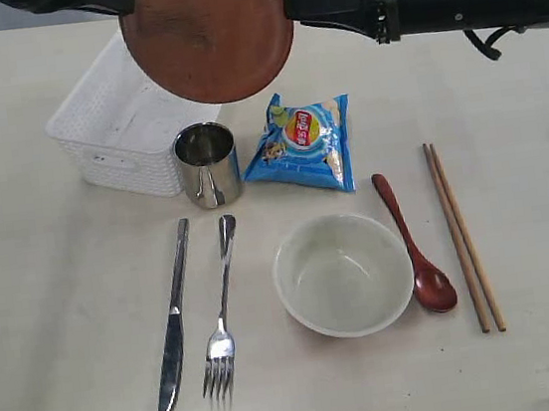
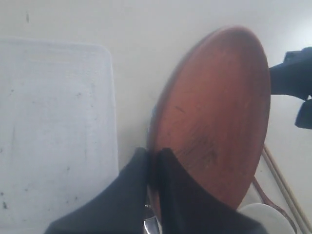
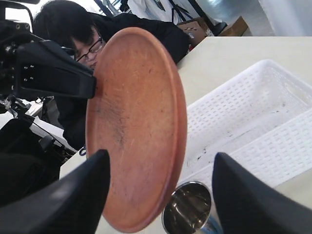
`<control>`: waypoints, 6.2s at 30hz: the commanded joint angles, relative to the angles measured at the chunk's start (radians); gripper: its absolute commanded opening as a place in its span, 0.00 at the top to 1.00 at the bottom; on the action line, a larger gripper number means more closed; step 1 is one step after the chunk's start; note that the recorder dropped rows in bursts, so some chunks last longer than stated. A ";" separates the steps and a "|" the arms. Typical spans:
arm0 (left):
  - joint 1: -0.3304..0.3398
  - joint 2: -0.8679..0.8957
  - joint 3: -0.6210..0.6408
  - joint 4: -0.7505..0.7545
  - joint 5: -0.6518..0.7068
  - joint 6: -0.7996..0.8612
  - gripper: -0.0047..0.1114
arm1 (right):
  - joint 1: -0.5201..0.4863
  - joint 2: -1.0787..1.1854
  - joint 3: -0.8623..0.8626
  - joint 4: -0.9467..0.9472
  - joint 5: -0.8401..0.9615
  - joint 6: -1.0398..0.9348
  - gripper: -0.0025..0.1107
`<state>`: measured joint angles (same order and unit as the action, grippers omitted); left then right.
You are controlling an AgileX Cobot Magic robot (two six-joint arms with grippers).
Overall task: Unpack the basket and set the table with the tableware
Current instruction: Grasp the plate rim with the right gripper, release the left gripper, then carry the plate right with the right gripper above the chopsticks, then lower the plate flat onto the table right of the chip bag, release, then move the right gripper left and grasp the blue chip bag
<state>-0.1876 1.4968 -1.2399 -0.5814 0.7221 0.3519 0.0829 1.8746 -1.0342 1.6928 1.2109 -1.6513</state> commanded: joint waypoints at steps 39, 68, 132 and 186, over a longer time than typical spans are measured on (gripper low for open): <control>0.002 -0.007 -0.001 -0.151 0.009 0.142 0.27 | -0.157 -0.002 0.000 -0.048 -0.084 0.301 0.98; 0.002 -0.007 -0.001 -0.128 -0.009 0.150 0.26 | -0.212 -0.007 0.093 -0.392 -0.521 0.642 0.98; 0.002 -0.007 -0.001 -0.065 -0.014 0.156 0.26 | -0.073 0.052 -0.160 -0.623 -0.357 0.705 0.48; 0.002 -0.007 0.056 0.001 -0.024 0.164 0.26 | 0.385 0.150 -0.175 -0.964 -0.752 0.890 0.60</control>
<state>-0.1869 1.4968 -1.1887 -0.5855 0.7036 0.5126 0.4666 2.0199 -1.2086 0.7396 0.4473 -0.7732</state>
